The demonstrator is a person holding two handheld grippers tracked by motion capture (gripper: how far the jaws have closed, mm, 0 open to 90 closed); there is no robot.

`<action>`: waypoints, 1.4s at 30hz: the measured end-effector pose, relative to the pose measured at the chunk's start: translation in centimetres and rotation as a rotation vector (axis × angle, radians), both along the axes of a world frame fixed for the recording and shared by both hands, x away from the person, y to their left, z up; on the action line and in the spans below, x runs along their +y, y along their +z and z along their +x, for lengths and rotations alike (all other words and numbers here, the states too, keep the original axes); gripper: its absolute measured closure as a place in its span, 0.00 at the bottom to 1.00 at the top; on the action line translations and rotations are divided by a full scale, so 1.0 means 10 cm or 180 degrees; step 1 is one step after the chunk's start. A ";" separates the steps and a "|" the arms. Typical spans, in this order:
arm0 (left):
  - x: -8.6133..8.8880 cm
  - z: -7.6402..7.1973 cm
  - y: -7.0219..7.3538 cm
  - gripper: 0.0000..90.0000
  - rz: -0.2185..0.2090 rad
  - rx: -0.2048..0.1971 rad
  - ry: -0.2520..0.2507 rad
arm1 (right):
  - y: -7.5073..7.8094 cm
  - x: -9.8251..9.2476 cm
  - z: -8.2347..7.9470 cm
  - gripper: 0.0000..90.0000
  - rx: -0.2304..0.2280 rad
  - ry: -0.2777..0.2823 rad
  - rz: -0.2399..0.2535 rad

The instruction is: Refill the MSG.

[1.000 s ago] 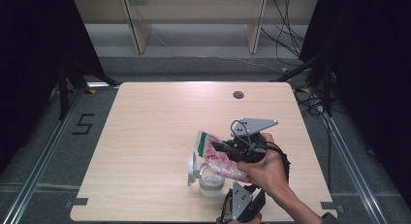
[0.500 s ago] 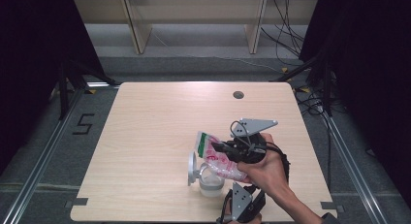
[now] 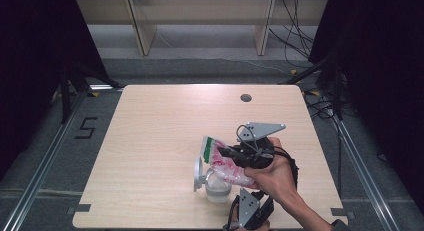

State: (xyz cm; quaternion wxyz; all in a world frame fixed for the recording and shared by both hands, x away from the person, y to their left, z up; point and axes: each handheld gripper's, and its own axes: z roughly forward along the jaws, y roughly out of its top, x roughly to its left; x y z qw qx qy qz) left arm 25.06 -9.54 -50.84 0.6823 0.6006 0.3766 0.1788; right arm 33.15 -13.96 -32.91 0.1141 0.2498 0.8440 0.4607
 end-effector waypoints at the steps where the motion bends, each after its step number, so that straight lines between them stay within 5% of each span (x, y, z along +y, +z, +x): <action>1: 0.00 0.00 0.00 0.91 -0.0006 -0.0002 -0.0006 | 0.00 0.00 0.00 1.00 0.0009 -0.0003 0.0001; 14: 0.00 -0.01 0.01 0.90 0.0030 0.0040 0.0010 | 0.00 0.01 0.00 1.00 0.0015 0.0008 0.0001; 18: -0.01 -0.01 0.01 0.90 -0.0048 0.0030 -0.0006 | 0.00 0.01 -0.01 1.00 0.0034 0.0013 0.0013; 21: 0.03 0.00 0.01 0.90 0.0197 0.0023 -0.0035 | 0.00 0.00 -0.01 1.00 0.0027 0.0030 -0.0007; 42: 0.03 0.03 0.02 0.90 0.0029 -0.0024 -0.0073 | 0.03 0.03 -0.02 1.00 -0.0013 0.0060 -0.0030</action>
